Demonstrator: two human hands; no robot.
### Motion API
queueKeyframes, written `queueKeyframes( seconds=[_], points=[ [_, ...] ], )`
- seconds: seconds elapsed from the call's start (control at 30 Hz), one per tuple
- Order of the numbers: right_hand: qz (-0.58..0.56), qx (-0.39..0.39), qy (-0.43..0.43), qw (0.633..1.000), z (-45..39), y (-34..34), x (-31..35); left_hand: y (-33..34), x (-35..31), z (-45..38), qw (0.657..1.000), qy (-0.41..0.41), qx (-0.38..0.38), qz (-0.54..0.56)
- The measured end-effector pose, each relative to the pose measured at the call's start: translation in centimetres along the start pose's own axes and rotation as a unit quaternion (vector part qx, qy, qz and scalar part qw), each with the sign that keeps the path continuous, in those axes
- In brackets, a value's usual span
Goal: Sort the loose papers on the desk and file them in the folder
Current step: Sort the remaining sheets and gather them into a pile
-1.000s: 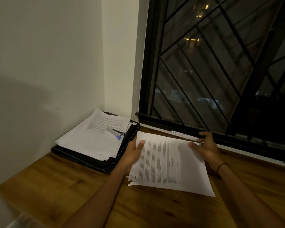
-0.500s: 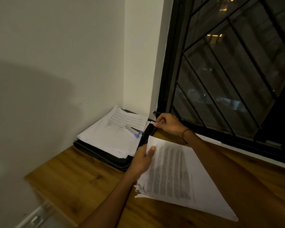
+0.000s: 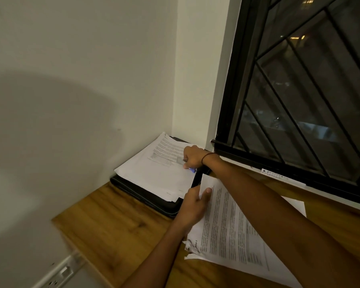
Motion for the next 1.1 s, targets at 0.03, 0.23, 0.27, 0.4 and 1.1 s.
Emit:
queueKeyframes(
  seconds=[0.03,0.23,0.27,0.4,1.1],
  points=[
    [-0.039,-0.008,0.011,0.999,0.3,-0.6,-0.3,0.0,0.0,0.1,1.0,-0.003,0.004,0.01],
    [-0.454,-0.056,0.101,0.883,4.6,-3.4,-5.1,0.0,-0.1,0.3,0.999,-0.022,0.008,0.026],
    [-0.503,-0.048,0.113,0.856,5.7,-3.4,-5.5,-0.1,0.0,0.2,0.999,-0.025,0.006,0.028],
    [-0.586,-0.001,0.108,0.803,10.1,-3.5,-5.8,-0.2,-0.2,0.2,0.998,-0.032,0.0,0.048],
    [-0.574,-0.013,0.071,0.815,14.8,-3.2,-3.6,0.4,-1.1,0.7,0.999,0.005,0.033,0.038]
  ],
)
Point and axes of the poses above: each hand's wrist, its own z-axis away from the middle knuckle, its own y-axis out of the palm, x = y × z, the point moved 9 cm from there along -z, towards the middle knuckle, and after that the axes turned 8 degrees about -x, right-handed, at the moved point
